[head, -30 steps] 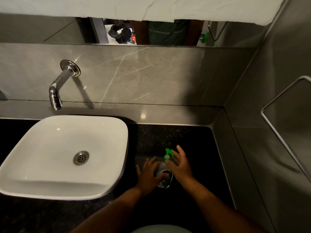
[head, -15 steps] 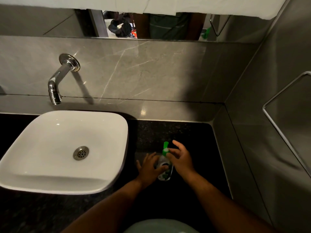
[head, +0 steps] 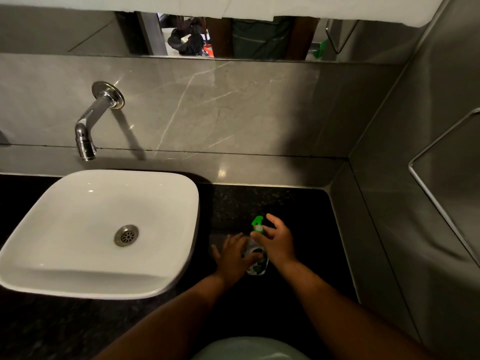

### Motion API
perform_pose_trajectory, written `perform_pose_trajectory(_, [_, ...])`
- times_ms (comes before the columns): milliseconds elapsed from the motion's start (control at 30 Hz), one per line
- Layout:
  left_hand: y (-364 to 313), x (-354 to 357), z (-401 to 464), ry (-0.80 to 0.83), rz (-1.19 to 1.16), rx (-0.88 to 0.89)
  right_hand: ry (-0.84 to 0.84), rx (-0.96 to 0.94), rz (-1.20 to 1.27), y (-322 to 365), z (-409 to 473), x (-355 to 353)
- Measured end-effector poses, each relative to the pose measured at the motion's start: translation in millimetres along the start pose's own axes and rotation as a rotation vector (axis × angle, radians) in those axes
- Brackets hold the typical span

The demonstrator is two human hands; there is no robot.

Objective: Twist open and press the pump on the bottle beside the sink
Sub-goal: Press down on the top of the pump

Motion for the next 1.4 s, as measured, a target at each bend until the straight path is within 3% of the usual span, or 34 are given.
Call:
perform_pose_trajectory(167, [-6.4,-8.5,0.6,-0.059,0.105,0.013,-0.144,-0.025,-0.005,0.1,0.1,4.1])
perform_pose_trajectory(600, [-20.8,-10.0,2.4,-0.262,0.316,-0.097,-0.326,0.007,-0.105,5.5,4.8,-5.2])
perform_pose_trajectory(800, [-25.9,-14.2,-0.3,-0.267,0.284,-0.057,-0.353,0.027,-0.116,6.0,1.9,-6.8])
perform_pose_trajectory(900, [-21.0,-12.9,1.4,-0.227,0.207,0.033,-0.258,-0.014,-0.028,12.3,-5.8,-3.9])
perform_pose_trajectory(1033, [-5.6,-14.2,-0.7,-0.179,0.020,0.061,0.070,-0.111,-0.125,30.8,-19.7,0.2])
perform_pose_trajectory(1100, [-1.1,-15.4,-3.3,-0.150,0.041,0.103,0.207,-0.183,-0.277,41.7,-30.2,-5.2])
perform_pose_trajectory(1300, [2.6,-15.6,-9.5,-0.123,0.111,0.136,0.401,-0.510,-0.869,76.7,-51.0,-3.0])
perform_pose_trajectory(1400, [1.2,-16.3,-8.3,-0.132,0.183,0.147,0.481,-0.580,-1.094,86.4,-49.0,9.2])
Point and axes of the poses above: each hand's wrist, its own z-axis towards the middle knuckle, its own x-axis out of the palm, y = z × x, the point moved 8 cm from there along z, towards the middle knuckle, and after that the axes turned 1 degree about z, right-handed, at the moved point
